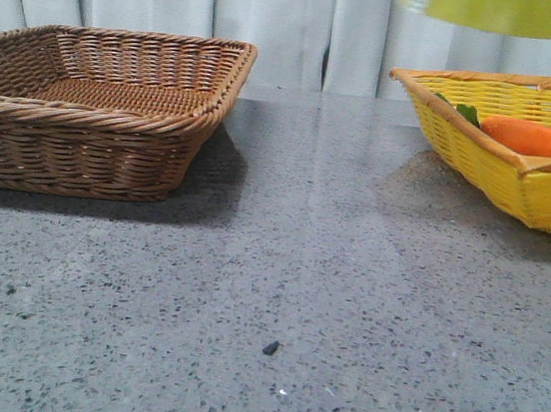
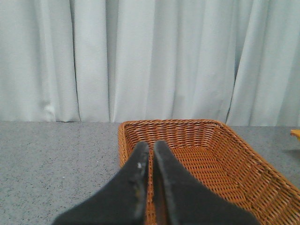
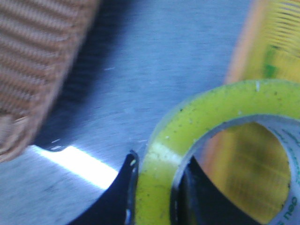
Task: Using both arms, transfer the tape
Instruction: 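Lift the tape roll out and set it on the table between baskets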
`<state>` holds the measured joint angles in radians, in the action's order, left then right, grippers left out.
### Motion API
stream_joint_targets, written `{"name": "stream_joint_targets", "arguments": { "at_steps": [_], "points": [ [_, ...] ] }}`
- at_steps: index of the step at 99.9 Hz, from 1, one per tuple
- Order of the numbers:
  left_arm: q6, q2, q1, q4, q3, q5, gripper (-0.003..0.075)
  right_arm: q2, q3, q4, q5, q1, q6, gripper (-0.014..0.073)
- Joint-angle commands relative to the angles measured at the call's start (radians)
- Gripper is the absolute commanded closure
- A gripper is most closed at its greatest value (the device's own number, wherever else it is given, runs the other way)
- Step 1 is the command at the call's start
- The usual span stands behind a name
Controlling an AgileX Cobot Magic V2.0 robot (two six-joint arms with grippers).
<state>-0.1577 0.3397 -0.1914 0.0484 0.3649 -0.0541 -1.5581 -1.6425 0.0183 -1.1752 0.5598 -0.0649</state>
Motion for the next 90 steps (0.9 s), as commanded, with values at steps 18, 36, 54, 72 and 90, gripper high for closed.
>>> {"name": "stream_joint_targets", "arguments": {
  "at_steps": [18,36,54,72,90],
  "points": [
    [-0.007,0.016,-0.002,-0.001,0.035,0.082,0.0741,-0.05,-0.037,-0.001,0.053,0.149,0.015,0.0668],
    [-0.007,0.016,-0.002,-0.001,0.035,0.083,0.0741,-0.12,-0.037,0.004,0.049,0.157,0.015,0.0668],
    [-0.007,0.016,-0.002,-0.001,0.035,0.083,0.0741,-0.165,-0.037,0.015,0.046,0.157,0.015,0.0668],
    [-0.007,0.016,-0.002,-0.001,0.035,0.083,0.0741,-0.178,-0.037,0.015,0.045,0.157,0.015,0.0652],
    [-0.007,0.016,-0.002,-0.02,0.035,0.083,0.0741,-0.178,-0.037,0.015,0.019,0.157,0.015,0.0495]
  ]
}}
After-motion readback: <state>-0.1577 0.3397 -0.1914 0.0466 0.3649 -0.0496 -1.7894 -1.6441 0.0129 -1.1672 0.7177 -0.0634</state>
